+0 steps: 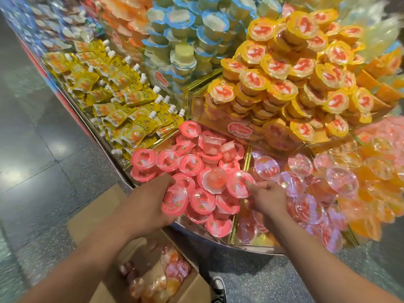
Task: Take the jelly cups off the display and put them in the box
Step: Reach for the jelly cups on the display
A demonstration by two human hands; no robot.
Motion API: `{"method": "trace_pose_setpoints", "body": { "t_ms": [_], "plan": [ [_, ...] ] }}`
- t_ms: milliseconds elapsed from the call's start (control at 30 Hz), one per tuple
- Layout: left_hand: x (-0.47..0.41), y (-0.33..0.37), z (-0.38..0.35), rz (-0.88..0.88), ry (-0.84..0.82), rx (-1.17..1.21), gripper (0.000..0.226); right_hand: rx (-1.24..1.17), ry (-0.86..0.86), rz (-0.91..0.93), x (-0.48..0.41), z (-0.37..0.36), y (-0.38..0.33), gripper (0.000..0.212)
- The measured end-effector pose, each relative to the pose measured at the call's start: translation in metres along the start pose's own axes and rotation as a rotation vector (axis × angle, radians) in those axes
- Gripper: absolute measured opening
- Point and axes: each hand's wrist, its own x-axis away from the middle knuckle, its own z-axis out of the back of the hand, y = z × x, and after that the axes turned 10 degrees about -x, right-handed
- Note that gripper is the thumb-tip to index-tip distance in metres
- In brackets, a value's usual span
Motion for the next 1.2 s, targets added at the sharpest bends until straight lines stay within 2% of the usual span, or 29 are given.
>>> {"method": "trace_pose_setpoints", "body": {
  "t_ms": [100, 267, 600, 833, 1067, 1200],
  "plan": [
    [-0.004, 0.002, -0.002, 0.002, 0.008, 0.012, 0.063, -0.041, 0.017, -0.009, -0.008, -0.004, -0.002, 0.039],
    [-0.011, 0.000, -0.006, 0.000, 0.012, 0.031, 0.058, -0.047, 0.065, -0.014, -0.011, -0.012, -0.009, 0.036],
    [-0.026, -0.007, -0.006, 0.051, 0.026, -0.013, 0.061, 0.004, -0.040, -0.043, -0.004, -0.010, -0.019, 0.029],
    [-0.045, 0.000, -0.002, 0.089, 0.046, -0.025, 0.076, 0.047, -0.098, -0.061, 0.001, -0.005, -0.025, 0.040],
    [-0.066, 0.008, -0.002, 0.132, 0.110, 0.025, 0.086, 0.074, -0.129, -0.091, 0.003, 0.000, -0.028, 0.036],
    [-0.071, 0.011, -0.004, 0.137, 0.147, 0.053, 0.088, 0.139, -0.118, -0.094, 0.004, 0.005, -0.031, 0.040]
  ]
}}
